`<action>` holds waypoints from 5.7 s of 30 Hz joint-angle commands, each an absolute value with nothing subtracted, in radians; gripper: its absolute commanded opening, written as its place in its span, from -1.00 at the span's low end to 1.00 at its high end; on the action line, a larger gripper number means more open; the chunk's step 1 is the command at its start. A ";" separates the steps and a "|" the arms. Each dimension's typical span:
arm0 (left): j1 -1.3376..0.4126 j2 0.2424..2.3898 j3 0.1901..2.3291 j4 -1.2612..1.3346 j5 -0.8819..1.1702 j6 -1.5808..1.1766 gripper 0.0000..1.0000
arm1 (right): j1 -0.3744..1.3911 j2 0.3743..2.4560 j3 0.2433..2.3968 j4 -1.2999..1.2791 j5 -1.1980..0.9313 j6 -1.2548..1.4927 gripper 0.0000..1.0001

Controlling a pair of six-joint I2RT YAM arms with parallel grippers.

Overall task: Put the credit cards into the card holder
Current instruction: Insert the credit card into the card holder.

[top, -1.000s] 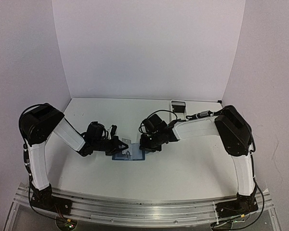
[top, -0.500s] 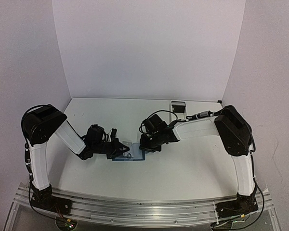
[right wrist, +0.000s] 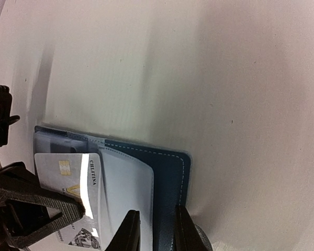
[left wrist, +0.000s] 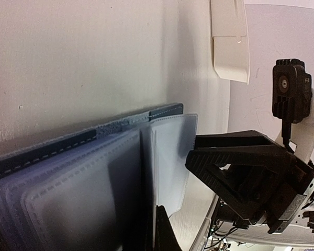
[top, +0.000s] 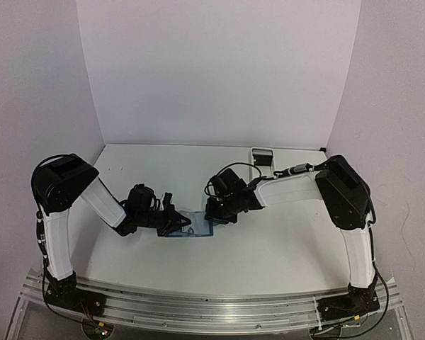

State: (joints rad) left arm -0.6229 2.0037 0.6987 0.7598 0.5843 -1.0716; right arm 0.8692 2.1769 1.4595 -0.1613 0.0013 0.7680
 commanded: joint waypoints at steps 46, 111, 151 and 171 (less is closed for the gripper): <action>-0.655 2.005 1.234 -0.405 0.518 -0.711 0.93 | 0.877 2.164 1.354 -0.137 0.000 0.773 -0.61; -0.604 2.011 1.242 -0.461 0.571 -0.646 -0.96 | 0.872 2.172 1.372 -0.135 0.000 0.760 -0.62; -0.631 2.079 1.322 -0.499 0.594 -0.611 -0.36 | 0.867 2.192 1.387 -0.133 -0.015 0.755 -0.62; -0.651 2.113 1.401 -0.469 0.647 -0.602 -0.35 | 0.866 2.175 1.382 -0.133 -0.012 0.762 -0.63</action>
State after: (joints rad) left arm -0.6426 2.1105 1.3691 -0.4311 0.6634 -0.6343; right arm 0.8631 2.1563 1.3876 -0.0490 0.0002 0.7601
